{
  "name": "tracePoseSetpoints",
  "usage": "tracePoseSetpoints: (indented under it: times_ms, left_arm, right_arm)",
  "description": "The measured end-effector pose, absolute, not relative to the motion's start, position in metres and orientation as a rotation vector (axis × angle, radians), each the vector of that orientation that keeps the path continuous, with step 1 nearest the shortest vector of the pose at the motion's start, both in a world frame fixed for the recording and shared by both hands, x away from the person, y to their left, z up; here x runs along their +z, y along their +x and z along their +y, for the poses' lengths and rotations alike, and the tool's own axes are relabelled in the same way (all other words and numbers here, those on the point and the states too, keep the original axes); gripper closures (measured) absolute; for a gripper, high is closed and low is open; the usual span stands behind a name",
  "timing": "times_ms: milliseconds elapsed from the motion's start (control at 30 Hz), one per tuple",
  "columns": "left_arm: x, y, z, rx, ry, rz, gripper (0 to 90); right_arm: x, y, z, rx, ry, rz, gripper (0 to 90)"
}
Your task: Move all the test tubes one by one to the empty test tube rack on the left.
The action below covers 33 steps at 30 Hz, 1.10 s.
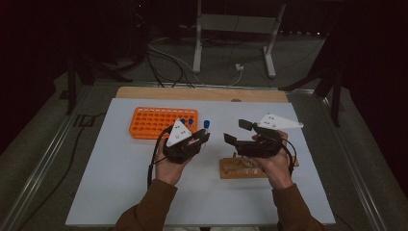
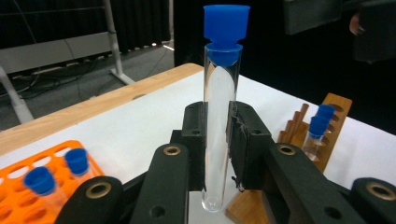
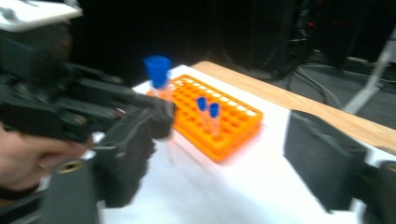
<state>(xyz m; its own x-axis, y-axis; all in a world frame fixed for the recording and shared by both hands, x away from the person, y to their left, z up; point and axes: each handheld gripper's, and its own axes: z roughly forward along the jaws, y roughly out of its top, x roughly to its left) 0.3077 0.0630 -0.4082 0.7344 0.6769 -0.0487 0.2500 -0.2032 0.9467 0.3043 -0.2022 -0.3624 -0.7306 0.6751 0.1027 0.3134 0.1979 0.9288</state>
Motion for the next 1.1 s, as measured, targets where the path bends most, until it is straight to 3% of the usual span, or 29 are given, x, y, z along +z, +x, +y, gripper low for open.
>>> tracePoseSetpoints:
  times_ms: [133,433,1100]
  left_arm:
    - [-0.407,0.309,0.07,0.469,1.772,0.745,78.3]
    - [-0.404,0.316,0.088,0.482,1.743,0.782,78.3]
    - [-0.406,0.332,0.114,0.553,1.716,0.847,78.3]
  right_arm:
    - [-0.368,0.304,-0.215,1.507,0.966,2.118,11.3]
    - [-0.378,0.3,-0.244,1.495,1.003,2.088,2.0]
    - [-0.395,0.29,-0.296,1.444,1.107,1.988,0.2]
